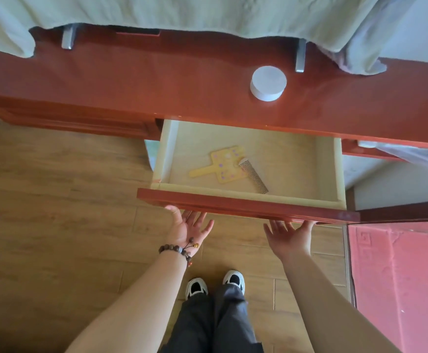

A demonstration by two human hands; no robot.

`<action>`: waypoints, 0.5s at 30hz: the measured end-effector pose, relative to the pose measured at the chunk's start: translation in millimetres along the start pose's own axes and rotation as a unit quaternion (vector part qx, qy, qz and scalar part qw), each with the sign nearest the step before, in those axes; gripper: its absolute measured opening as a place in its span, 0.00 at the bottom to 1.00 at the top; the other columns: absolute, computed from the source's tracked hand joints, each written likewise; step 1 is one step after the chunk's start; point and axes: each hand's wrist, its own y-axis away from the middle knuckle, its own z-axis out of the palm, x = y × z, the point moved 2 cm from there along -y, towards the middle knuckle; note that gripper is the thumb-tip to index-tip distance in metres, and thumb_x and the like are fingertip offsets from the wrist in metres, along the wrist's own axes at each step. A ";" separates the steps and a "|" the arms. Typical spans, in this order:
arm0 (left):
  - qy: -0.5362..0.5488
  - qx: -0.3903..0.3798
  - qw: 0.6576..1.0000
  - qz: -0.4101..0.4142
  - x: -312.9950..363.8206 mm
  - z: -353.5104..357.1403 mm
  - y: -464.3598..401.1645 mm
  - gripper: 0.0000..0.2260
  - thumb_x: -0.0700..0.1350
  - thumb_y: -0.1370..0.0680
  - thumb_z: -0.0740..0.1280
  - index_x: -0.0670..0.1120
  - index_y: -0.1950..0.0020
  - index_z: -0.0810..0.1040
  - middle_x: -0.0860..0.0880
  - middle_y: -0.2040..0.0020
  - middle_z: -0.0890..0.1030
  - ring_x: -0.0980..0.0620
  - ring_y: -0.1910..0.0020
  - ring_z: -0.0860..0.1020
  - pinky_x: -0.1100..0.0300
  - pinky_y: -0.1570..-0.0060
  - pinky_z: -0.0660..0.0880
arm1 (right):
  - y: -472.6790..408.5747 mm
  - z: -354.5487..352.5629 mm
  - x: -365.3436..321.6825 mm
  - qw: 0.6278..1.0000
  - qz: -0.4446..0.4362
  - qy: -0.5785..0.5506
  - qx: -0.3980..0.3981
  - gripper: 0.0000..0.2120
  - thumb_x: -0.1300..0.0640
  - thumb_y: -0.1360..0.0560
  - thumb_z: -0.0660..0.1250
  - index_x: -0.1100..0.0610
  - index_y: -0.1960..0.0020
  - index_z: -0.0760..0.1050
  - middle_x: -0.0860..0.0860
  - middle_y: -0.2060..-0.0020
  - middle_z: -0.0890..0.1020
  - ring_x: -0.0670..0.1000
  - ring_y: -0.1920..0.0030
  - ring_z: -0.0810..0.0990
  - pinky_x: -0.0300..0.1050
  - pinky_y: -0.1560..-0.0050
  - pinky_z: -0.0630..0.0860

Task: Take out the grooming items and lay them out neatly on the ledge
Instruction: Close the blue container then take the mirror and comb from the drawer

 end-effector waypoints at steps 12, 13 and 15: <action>-0.050 0.016 0.999 -0.002 -14.2 -38.1 29.8 0.49 0.68 0.40 0.60 0.43 0.24 0.57 0.45 0.25 0.62 0.44 0.28 0.65 0.41 0.33 0.64 | 20.2 -37.7 10.2 0.999 0.012 0.025 0.020 0.40 0.30 0.27 0.55 0.57 0.26 0.58 0.56 0.29 0.67 0.54 0.28 0.65 0.54 0.27 0.59; -0.084 0.019 0.996 -0.007 -12.8 -38.9 34.4 0.48 0.69 0.38 0.58 0.43 0.25 0.58 0.44 0.26 0.65 0.44 0.30 0.67 0.42 0.33 0.66 | 21.4 -38.9 9.7 0.999 0.012 0.041 0.028 0.39 0.31 0.26 0.55 0.58 0.26 0.59 0.57 0.30 0.68 0.54 0.29 0.67 0.54 0.28 0.60; -0.203 0.032 0.978 -0.016 -8.6 -39.8 47.7 0.42 0.70 0.33 0.54 0.41 0.29 0.65 0.43 0.34 0.73 0.44 0.37 0.74 0.45 0.38 0.71 | 29.7 -38.9 10.3 0.992 0.020 0.111 0.058 0.33 0.37 0.23 0.56 0.61 0.29 0.62 0.59 0.34 0.72 0.56 0.35 0.73 0.54 0.35 0.67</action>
